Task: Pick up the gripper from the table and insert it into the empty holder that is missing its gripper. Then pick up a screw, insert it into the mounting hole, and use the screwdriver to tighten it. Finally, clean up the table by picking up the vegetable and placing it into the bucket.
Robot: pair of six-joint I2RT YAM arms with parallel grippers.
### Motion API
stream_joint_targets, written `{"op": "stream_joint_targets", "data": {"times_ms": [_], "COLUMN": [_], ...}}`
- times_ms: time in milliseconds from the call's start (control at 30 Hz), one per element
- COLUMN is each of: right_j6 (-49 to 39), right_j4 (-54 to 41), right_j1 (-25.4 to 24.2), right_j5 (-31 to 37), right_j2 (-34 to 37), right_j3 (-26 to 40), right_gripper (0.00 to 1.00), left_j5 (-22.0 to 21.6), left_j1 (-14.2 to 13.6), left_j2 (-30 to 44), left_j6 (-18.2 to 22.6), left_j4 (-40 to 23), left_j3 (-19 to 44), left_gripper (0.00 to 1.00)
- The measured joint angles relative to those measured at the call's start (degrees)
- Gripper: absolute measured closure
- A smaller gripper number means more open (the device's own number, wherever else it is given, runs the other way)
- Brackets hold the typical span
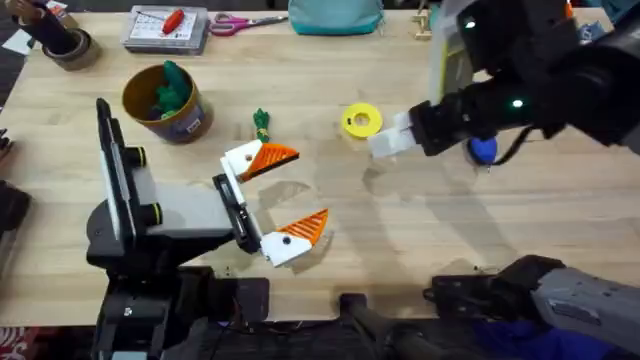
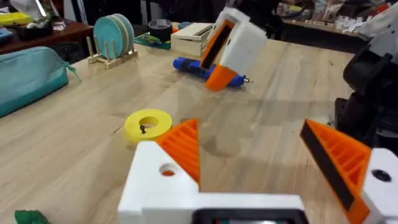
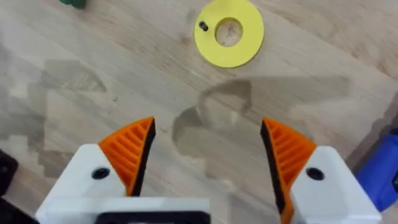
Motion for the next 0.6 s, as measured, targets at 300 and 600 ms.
{"op": "stream_joint_targets", "data": {"times_ms": [300, 600], "right_j6": [1.96, 4.54], "right_j4": [3.24, 3.29], "right_j1": [3.39, 4.96], "right_j5": [3.71, 4.14], "right_j2": [5.21, 10.4], "right_j3": [0.0, 1.01], "right_gripper": [0.004, 0.004], "left_j5": [0.0, 0.0], "left_j1": [0.0, 0.0], "left_j2": [0.0, 0.0], "left_j6": [-0.02, 0.01], "left_j4": [0.0, 0.0], "left_j3": [0.0, 0.0], "left_gripper": [0.015, 0.015]}}
